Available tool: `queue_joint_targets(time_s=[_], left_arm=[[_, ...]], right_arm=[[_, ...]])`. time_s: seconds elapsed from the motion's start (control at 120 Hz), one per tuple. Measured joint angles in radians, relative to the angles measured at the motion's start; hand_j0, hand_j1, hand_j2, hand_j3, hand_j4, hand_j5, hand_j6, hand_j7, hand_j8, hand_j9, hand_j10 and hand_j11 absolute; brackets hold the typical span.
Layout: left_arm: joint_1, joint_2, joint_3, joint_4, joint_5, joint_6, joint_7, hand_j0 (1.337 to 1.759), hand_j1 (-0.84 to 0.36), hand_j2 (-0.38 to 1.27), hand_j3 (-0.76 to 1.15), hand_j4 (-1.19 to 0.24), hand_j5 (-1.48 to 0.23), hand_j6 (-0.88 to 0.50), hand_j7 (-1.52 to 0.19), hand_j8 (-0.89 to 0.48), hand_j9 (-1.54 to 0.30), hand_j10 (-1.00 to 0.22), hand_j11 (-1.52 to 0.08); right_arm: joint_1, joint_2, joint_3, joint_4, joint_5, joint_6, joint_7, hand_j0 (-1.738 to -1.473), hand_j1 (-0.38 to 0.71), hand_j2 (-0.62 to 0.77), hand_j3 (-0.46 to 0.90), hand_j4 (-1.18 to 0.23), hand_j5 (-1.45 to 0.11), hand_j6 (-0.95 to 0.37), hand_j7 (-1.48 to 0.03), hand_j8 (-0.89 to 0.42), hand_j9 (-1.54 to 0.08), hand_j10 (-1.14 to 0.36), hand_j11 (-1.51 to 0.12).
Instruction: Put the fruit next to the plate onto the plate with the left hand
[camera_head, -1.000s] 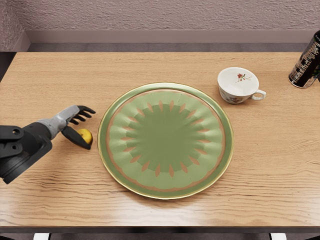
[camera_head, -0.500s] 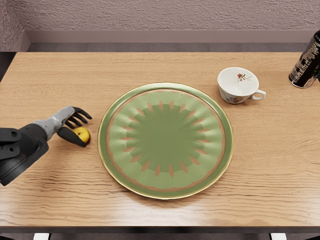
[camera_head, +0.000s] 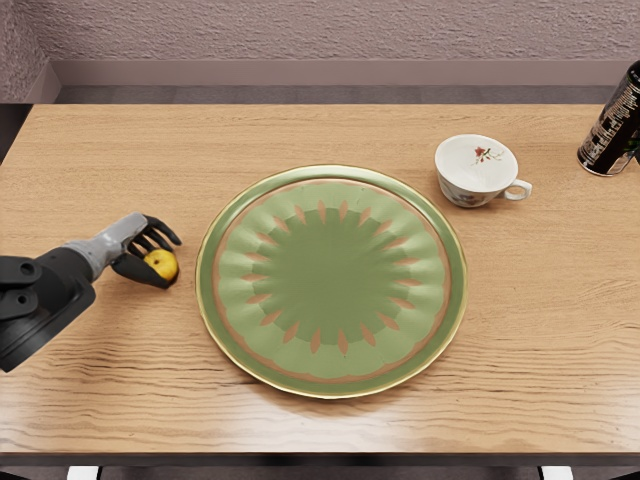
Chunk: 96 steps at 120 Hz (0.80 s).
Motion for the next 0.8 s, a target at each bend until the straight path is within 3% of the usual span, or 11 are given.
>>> queue_joint_targets(time_s=[0.358, 0.5, 0.558, 0.8], left_arm=[[0.002, -0.019, 0.006, 0.010, 0.005, -0.001, 0.002, 1.653, -0.25, 0.22, 0.00, -0.62, -0.69, -0.55, -0.71, -0.54, -0.77, -0.56, -0.79], [0.002, -0.019, 0.007, 0.013, 0.003, -0.005, 0.001, 1.654, -0.25, 0.22, 0.00, -0.61, -0.71, -0.55, -0.73, -0.50, -0.77, -0.58, -0.76], [-0.001, -0.016, 0.007, 0.013, 0.001, -0.006, 0.000, 1.655, -0.25, 0.24, 0.00, -0.61, -0.73, -0.54, -0.75, -0.49, -0.78, -0.62, -0.68], [-0.037, -0.007, 0.010, 0.007, -0.009, -0.012, 0.002, 1.657, -0.29, 0.34, 0.00, -0.62, -0.80, -0.51, -0.81, -0.47, -0.81, -0.63, -0.77]], right_arm=[[0.000, 0.000, 0.000, 0.000, 0.000, 0.000, 0.000, -1.658, -0.33, 0.00, 0.00, -0.01, -0.02, -0.01, -0.02, -0.01, -0.02, -0.01, -0.02], [0.000, 0.000, 0.000, 0.000, 0.000, 0.000, 0.000, -1.658, -0.33, 0.00, 0.00, -0.01, -0.02, -0.01, -0.02, -0.01, -0.02, -0.01, -0.02], [0.000, 0.000, 0.000, 0.000, 0.000, 0.000, 0.000, -1.658, -0.33, 0.00, 0.00, -0.01, -0.02, -0.01, -0.02, -0.01, -0.02, -0.01, -0.02], [0.000, 0.000, 0.000, 0.000, 0.000, 0.000, 0.000, -1.658, -0.33, 0.00, 0.00, -0.02, -0.02, -0.02, -0.02, -0.01, -0.02, -0.01, -0.02]])
